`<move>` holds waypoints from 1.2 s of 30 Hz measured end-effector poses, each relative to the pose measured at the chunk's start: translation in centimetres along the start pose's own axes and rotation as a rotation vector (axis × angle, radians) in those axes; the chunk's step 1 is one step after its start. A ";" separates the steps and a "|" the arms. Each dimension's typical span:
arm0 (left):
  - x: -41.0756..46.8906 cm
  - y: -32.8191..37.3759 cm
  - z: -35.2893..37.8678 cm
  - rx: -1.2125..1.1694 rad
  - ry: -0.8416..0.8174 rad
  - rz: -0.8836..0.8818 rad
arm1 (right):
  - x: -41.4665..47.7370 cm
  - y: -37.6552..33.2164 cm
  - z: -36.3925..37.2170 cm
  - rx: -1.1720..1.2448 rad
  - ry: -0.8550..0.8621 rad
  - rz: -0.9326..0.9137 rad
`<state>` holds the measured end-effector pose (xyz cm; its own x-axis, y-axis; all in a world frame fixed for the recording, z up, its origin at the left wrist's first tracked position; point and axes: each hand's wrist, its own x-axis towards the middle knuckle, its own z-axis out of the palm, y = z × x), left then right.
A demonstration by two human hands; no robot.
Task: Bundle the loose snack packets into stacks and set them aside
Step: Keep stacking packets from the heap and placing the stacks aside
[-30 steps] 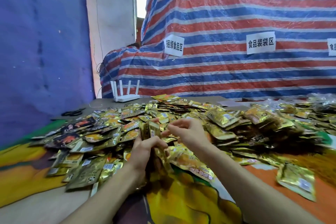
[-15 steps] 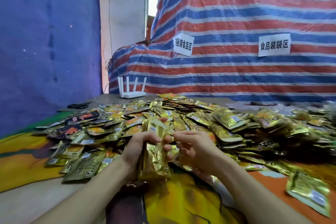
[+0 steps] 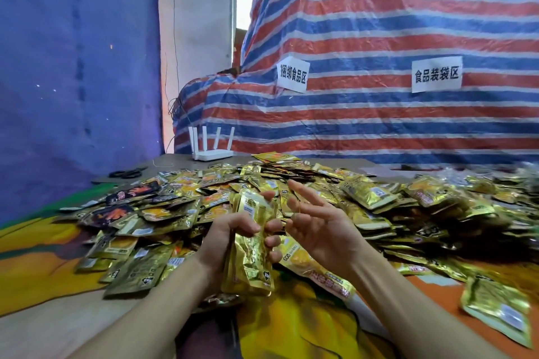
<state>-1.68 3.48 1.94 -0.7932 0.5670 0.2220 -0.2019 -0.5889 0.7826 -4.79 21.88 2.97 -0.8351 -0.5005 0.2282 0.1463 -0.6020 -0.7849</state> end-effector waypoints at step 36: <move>1.2 -0.1 0.2 0.109 0.818 0.338 | -0.2 6.1 4.1 -0.877 0.259 -0.349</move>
<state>-2.51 4.28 2.26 -0.9707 -0.2402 -0.0004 0.1402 -0.5682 0.8109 -1.53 15.77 0.48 -0.8624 -0.1671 0.4779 -0.4900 0.0384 -0.8709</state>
